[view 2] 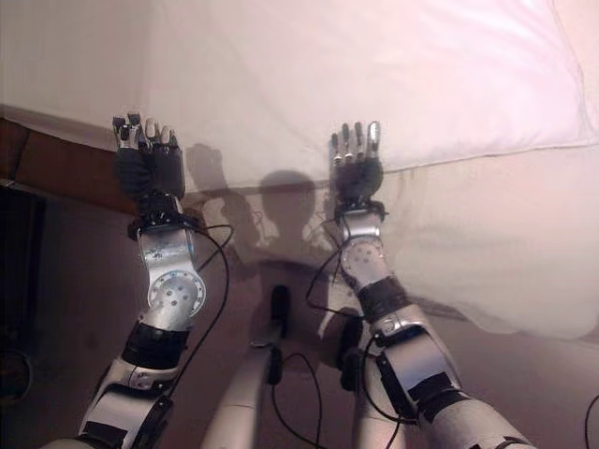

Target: Make the bed

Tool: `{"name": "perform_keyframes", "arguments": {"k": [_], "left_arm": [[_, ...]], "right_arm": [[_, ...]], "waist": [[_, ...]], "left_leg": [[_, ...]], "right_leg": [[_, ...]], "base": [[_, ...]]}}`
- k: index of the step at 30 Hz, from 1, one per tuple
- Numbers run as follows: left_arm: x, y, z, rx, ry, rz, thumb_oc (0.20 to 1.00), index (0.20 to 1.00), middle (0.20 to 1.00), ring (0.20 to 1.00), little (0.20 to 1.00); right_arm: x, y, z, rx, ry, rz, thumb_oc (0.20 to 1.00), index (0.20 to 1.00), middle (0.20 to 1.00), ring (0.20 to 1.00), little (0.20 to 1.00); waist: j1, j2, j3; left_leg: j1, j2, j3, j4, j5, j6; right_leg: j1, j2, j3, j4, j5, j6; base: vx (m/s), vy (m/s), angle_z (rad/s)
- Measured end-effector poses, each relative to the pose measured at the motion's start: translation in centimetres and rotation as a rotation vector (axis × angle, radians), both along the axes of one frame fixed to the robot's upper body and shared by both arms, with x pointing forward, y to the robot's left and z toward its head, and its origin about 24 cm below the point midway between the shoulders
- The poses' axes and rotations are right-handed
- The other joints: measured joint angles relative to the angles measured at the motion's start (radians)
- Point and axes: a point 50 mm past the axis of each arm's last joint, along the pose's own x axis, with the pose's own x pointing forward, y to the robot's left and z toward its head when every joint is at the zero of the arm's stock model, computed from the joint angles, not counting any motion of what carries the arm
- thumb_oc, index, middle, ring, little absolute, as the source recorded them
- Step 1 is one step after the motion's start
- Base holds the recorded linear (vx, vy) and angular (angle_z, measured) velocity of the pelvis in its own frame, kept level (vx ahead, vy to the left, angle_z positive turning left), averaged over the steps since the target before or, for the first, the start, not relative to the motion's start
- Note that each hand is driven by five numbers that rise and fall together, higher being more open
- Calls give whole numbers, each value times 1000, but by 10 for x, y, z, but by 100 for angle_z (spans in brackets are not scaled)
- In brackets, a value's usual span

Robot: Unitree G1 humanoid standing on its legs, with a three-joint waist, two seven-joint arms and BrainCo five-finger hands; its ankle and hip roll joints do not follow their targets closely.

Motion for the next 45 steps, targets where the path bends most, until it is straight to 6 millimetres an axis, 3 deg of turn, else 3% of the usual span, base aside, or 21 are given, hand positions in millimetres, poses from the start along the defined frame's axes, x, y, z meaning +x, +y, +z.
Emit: {"name": "perform_keyframes", "arguments": {"k": [1,2,3,10,19,24,30,37,42,45], "left_arm": [[0,0,-4,5,14,-2,482,482,482,482,482],[1,0,-8,10,29,-4,580,580,580,580,580],[1,1,-15,27,48,-7,1000,1000,1000,1000,1000],[4,-2,-47,73,187,-40,1000,1000,1000,1000,1000],[17,-2,-95,122,423,-46,1000,1000,1000,1000,1000],[21,-7,-111,114,510,-57,1000,1000,1000,1000,1000],[27,-10,-145,68,714,-36,1000,1000,1000,1000,1000],[41,-7,-140,-34,780,-20,1000,1000,1000,1000,1000],[54,16,-136,-84,817,51,1000,1000,1000,1000,1000],[60,27,-119,-114,781,73,1000,1000,1000,1000,1000]], "right_arm": [[-1,-1,-5,-11,8,-4,1000,1000,1000,1000,1000],[-1,-1,-11,-14,24,-4,1000,1000,1000,1000,1000],[-4,1,-19,-38,37,7,1000,1000,1000,1000,1000],[-20,7,-95,-318,257,24,1000,1000,1000,1000,1000],[-38,-1,-147,-532,395,21,1000,1000,1000,1000,1000],[-49,1,-165,-637,413,34,1000,1000,1000,1000,1000],[-65,-3,-191,-715,467,55,1000,1000,1000,1000,1000],[-79,-11,-212,-793,514,82,1000,1000,1000,1000,1000],[-87,-11,-224,-836,533,122,1000,1000,1000,1000,1000],[-93,-13,-231,-836,555,131,1000,1000,1000,1000,1000]], "waist": [[-2,0,0],[-4,0,0],[-13,0,0],[-39,-1,0],[-83,-3,2],[-107,-3,2],[-132,-5,2],[-166,-8,4],[-201,-23,-2],[-215,-27,-2]], "left_leg": [[1,-2,-3,-2,0,0],[1,-2,-3,-2,0,0],[2,-3,-3,-2,0,0],[4,-3,-1,-3,0,0],[5,3,23,-4,1,2],[9,9,26,-4,-1,0],[13,18,34,-9,-6,2],[17,27,55,-14,-6,1],[18,41,71,-18,-6,-4],[19,46,79,-18,-9,-4]], "right_leg": [[1,-1,0,1,-1,1],[1,-1,0,1,-1,1],[1,-2,0,2,-1,2],[0,-3,3,2,-2,3],[-13,2,21,6,-1,2],[-13,9,30,5,1,0],[-13,17,35,-5,7,-6],[-19,29,56,-15,18,-4],[-19,42,64,-37,32,-7],[-19,48,74,-46,37,-5]], "base": [[15,-12,6],[9,-28,4],[0,0,0],[-2,-15,0],[-10,-12,-5],[-11,-4,-5],[-11,-3,-5],[-4,3,-9],[-8,16,-11],[14,2,-10]]}}
